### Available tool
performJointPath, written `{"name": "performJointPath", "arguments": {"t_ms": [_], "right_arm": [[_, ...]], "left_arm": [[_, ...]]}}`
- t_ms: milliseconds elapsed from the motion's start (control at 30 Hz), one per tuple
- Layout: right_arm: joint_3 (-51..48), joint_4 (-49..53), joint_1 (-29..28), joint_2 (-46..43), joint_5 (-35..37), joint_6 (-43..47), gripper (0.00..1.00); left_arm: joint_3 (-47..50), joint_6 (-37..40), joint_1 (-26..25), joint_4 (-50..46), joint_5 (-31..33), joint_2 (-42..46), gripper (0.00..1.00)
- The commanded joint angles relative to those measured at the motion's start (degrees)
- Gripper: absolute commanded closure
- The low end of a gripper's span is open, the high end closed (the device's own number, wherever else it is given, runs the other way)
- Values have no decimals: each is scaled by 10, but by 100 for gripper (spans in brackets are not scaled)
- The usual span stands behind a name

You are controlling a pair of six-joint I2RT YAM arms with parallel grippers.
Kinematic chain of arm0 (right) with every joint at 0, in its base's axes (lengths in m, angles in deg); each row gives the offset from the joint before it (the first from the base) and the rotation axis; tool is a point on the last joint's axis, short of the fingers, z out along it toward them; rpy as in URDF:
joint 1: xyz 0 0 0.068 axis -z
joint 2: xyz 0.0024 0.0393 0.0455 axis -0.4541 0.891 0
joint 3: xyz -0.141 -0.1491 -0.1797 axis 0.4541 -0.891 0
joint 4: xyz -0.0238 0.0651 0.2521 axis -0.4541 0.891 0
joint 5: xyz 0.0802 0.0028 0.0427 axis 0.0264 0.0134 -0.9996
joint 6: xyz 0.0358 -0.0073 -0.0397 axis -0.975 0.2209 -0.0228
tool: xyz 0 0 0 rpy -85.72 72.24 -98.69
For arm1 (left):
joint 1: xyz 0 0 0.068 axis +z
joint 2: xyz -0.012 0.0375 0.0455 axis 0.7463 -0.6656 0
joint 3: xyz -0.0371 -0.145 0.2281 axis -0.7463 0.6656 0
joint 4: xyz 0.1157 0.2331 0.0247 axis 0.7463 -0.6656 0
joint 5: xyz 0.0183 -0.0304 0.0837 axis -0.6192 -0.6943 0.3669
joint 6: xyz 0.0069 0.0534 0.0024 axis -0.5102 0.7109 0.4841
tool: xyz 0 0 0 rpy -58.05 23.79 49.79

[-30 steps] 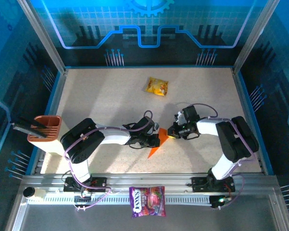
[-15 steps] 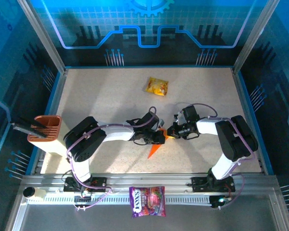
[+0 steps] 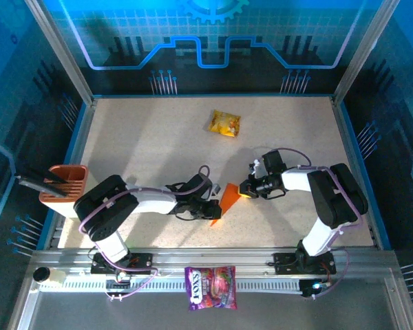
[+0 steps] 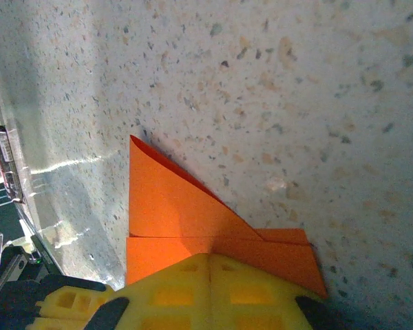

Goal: Fold a paper plane with a square sheet of paper (pick it up from the middle)

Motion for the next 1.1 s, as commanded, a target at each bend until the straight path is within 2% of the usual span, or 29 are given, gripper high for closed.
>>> {"name": "performJointPath", "arguments": {"t_ms": [0,167,267,333,433,500,567,767,933,1067], "right_arm": [[-6,35,19,21,53,19,100],[-2,10,15,-12,22,19,100],[1,19,11,-61,23,15,90],[-9,28,12,-97,34,5,81],[-32,36,12,-138,37,-11,74],[-48,40,13,-157,33,-22,72],[-67,33,12,-170,20,-33,71],[-90,26,-1,-173,14,-52,71],[-81,20,-16,-150,18,-60,75],[-71,21,-27,-135,26,-61,77]], "left_arm": [[49,7,-7,-85,21,28,93],[47,6,-6,-87,50,82,93],[4,4,3,-88,72,84,92],[-40,0,18,-109,87,55,90],[-79,-6,46,-64,45,6,88],[-106,-11,60,-56,29,-15,82],[-133,-7,73,-65,24,-37,77],[-167,3,105,-79,17,-75,76],[-204,27,112,-71,-52,-120,74],[-227,36,113,-67,-82,-146,72]]}}
